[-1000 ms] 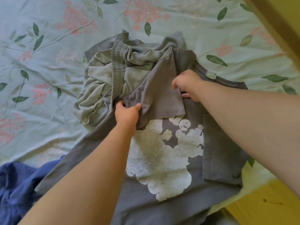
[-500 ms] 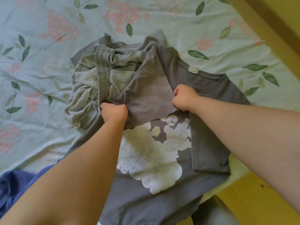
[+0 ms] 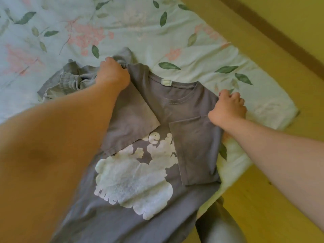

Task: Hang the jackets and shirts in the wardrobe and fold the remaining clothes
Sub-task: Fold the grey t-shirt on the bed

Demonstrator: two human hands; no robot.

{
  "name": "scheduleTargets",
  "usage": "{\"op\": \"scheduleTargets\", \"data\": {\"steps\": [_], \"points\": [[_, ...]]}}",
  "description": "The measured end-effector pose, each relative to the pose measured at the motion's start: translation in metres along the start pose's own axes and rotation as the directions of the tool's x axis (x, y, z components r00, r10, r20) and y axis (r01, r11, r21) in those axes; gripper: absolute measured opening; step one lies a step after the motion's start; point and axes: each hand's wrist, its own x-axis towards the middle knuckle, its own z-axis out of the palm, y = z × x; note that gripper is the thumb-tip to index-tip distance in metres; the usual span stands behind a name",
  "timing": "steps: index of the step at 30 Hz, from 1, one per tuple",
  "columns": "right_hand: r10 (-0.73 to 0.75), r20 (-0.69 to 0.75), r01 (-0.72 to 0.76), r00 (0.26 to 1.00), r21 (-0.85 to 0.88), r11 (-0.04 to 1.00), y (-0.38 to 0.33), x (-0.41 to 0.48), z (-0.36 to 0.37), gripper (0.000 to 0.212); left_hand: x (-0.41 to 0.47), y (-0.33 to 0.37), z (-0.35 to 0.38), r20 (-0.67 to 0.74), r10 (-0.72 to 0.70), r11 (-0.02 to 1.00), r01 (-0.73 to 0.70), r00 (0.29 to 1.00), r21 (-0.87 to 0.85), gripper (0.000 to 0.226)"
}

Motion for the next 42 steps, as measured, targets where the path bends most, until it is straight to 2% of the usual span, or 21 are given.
{"op": "scheduleTargets", "data": {"steps": [2, 5, 7, 10, 11, 13, 15, 17, 20, 22, 25, 27, 30, 32, 33, 35, 37, 38, 40, 41, 42], "points": [[0.089, 0.133, -0.096, 0.987, 0.046, 0.994, 0.015, 0.008, -0.005, 0.063, 0.011, -0.001, -0.004, 0.067, 0.036, 0.994, -0.043, 0.997, 0.098, 0.028], [0.043, 0.215, -0.074, 0.976, 0.138, 0.988, 0.028, 0.018, -0.010, 0.040, 0.017, -0.002, -0.006, 0.120, 0.056, 0.985, -0.074, 0.991, 0.157, 0.030], [0.008, 0.263, -0.039, 0.965, 0.113, 0.993, 0.032, 0.022, -0.013, 0.024, 0.022, 0.000, -0.011, 0.159, -0.012, 0.998, 0.002, 0.987, 0.061, 0.024], [-0.015, 0.318, -0.031, 0.948, 0.139, 0.990, 0.036, 0.025, -0.017, 0.044, 0.024, 0.004, -0.019, 0.221, -0.118, 0.987, 0.138, 0.968, -0.079, 0.018], [-0.024, 0.330, -0.029, 0.944, 0.154, 0.988, 0.038, 0.026, -0.018, 0.045, 0.024, 0.006, -0.019, 0.238, -0.128, 0.980, 0.159, 0.963, -0.120, 0.014], [-0.018, 0.379, -0.077, 0.925, 0.234, 0.969, 0.043, 0.029, -0.021, 0.030, 0.023, 0.010, -0.021, 0.271, -0.120, 0.962, 0.179, 0.955, -0.207, 0.015], [-0.017, 0.498, -0.201, 0.867, 0.381, 0.903, 0.048, 0.033, -0.024, 0.020, 0.020, 0.013, -0.021, 0.316, -0.113, 0.947, 0.198, 0.942, -0.251, 0.016], [-0.046, 0.630, -0.357, 0.775, 0.497, 0.791, 0.052, 0.033, -0.030, 0.014, 0.018, 0.017, -0.024, 0.342, -0.115, 0.947, 0.207, 0.933, -0.247, 0.018], [-0.160, 0.718, -0.473, 0.677, 0.591, 0.653, 0.056, 0.034, -0.034, 0.013, 0.021, 0.021, -0.029, 0.340, -0.136, 0.931, 0.238, 0.930, -0.278, 0.019], [-0.204, 0.691, -0.496, 0.693, 0.663, 0.560, 0.059, 0.037, -0.038, 0.019, 0.023, 0.023, -0.032, 0.377, -0.176, 0.909, 0.297, 0.909, -0.292, 0.019], [-0.179, 0.605, -0.479, 0.776, 0.750, 0.456, 0.060, 0.048, -0.051, 0.032, 0.027, 0.036, -0.043, 0.376, -0.210, 0.865, 0.350, 0.903, -0.358, 0.017], [-0.119, 0.516, -0.446, 0.849, 0.818, 0.362, 0.058, 0.062, -0.068, 0.026, 0.033, 0.048, -0.056, 0.297, -0.172, 0.832, 0.300, 0.939, -0.467, 0.024], [-0.008, 0.378, -0.370, 0.926, 0.912, 0.178, 0.054, 0.079, -0.093, 0.030, 0.043, 0.068, -0.076, 0.188, -0.038, 0.755, 0.151, 0.982, -0.639, 0.029], [0.059, 0.290, -0.295, 0.955, 0.946, 0.136, 0.050, 0.080, -0.105, 0.031, 0.043, 0.076, -0.085, 0.179, -0.064, 0.639, 0.178, 0.982, -0.749, 0.024], [0.085, 0.254, -0.264, 0.963, 0.953, 0.150, 0.048, 0.076, -0.107, 0.032, 0.040, 0.077, -0.088, 0.199, -0.088, 0.589, 0.212, 0.976, -0.780, 0.027], [0.108, 0.183, -0.206, 0.977, 0.943, 0.262, 0.046, 0.060, -0.105, 0.032, 0.029, 0.078, -0.089, 0.234, -0.147, 0.516, 0.276, 0.961, -0.811, 0.042], [0.049, 0.055, -0.072, 0.997, 0.868, 0.490, 0.046, 0.030, -0.093, 0.030, 0.014, 0.067, -0.084, 0.226, -0.231, 0.466, 0.312, 0.946, -0.828, 0.058], [-0.041, -0.018, 0.039, 0.999, 0.788, 0.614, 0.046, 0.013, -0.085, 0.028, 0.003, 0.058, -0.082, 0.212, -0.256, 0.461, 0.312, 0.943, -0.831, 0.057], [-0.239, -0.078, 0.238, 0.968, 0.587, 0.774, 0.049, -0.027, -0.065, 0.025, -0.021, 0.028, -0.075, 0.078, -0.168, 0.705, 0.175, 0.983, -0.687, 0.040], [-0.316, -0.063, 0.301, 0.947, 0.520, 0.800, 0.049, -0.049, -0.053, 0.024, -0.031, 0.007, -0.072, 0.013, -0.129, 0.779, 0.109, 0.992, -0.618, 0.031], [-0.366, -0.037, 0.336, 0.930, 0.489, 0.805, 0.049, -0.072, -0.040, 0.024, -0.043, -0.009, -0.070, 0.060, -0.087, 0.840, 0.106, 0.994, -0.532, 0.022]]}}
